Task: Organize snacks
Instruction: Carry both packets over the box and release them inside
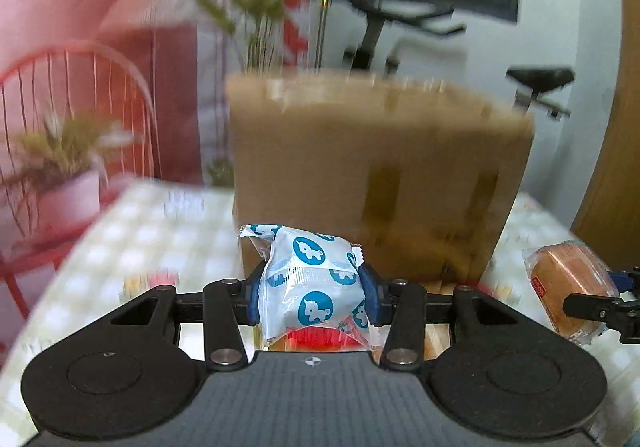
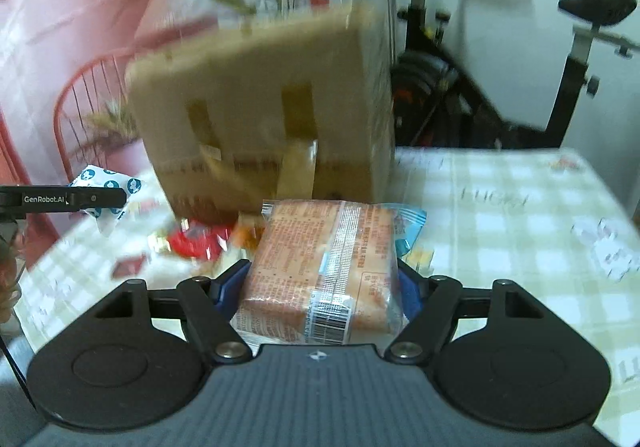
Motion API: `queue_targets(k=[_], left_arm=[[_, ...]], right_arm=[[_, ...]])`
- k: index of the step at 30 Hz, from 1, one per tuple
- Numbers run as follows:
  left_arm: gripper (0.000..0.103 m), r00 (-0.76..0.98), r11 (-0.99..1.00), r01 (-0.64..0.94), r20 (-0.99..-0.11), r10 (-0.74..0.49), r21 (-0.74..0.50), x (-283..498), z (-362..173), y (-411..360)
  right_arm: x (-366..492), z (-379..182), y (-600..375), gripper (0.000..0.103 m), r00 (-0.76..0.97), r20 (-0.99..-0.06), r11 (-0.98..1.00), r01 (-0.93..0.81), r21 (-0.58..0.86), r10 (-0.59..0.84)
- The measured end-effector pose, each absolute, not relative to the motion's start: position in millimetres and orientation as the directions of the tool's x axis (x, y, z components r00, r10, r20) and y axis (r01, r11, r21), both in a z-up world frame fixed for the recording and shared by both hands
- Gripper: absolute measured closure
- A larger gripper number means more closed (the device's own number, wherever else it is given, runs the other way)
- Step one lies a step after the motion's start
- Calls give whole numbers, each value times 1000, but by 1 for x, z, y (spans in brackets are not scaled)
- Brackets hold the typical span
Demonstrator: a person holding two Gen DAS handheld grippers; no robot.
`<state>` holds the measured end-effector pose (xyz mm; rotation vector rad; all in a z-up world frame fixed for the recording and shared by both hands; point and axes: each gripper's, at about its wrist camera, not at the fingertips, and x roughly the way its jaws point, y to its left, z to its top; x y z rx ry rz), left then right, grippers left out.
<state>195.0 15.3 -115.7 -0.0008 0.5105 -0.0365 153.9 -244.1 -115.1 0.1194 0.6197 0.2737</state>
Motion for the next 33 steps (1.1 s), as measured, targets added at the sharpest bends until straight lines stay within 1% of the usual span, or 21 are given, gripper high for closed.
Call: queue_targets(k=[6, 10, 12, 14, 17, 22, 25, 26, 27, 29, 30, 32, 33], left_arm=[[54, 925, 998, 54, -377, -53, -8, 205, -58, 8], [54, 945, 998, 59, -323, -57, -3, 223, -24, 4], [54, 950, 998, 64, -307, -56, 15, 235, -11, 0], [54, 952, 997, 64, -302, -49, 40, 252, -3, -7], [54, 946, 997, 58, -323, -40, 47, 286, -1, -11], [54, 923, 998, 34, -385, -11, 54, 330, -15, -5], [53, 906, 999, 25, -424, -7, 37, 349, -26, 3], [48, 904, 999, 25, -427, -8, 32, 352, -28, 7], [39, 900, 999, 20, -436, -4, 32, 353, -31, 10], [31, 897, 999, 21, -442, -3, 36, 354, -33, 14], [28, 897, 999, 19, -443, 1, 41, 353, -33, 16], [27, 897, 999, 14, -443, 5, 41, 347, -31, 19], [27, 897, 999, 13, -441, 5, 39, 344, -29, 20]], right_arm=[[167, -52, -251, 28, 855, -423, 953, -251, 170, 301], [192, -7, -247, 28, 883, -343, 947, -292, 132, 320], [211, 10, -240, 28, 886, -320, 942, -319, 106, 336], [237, 20, -230, 28, 882, -324, 939, -336, 76, 342], [283, 19, -216, 28, 868, -357, 936, -344, 73, 346], [344, 0, -197, 28, 847, -423, 943, -328, 59, 321], [364, -16, -195, 28, 831, -467, 949, -308, 66, 302], [368, -21, -194, 28, 828, -480, 952, -300, 59, 291], [368, -25, -195, 28, 824, -492, 955, -292, 58, 282], [369, -29, -199, 27, 820, -506, 961, -269, 72, 267], [368, -29, -201, 27, 822, -501, 961, -264, 83, 269], [360, -25, -205, 22, 826, -487, 957, -277, 86, 283], [355, -22, -206, 22, 830, -482, 957, -279, 80, 282]])
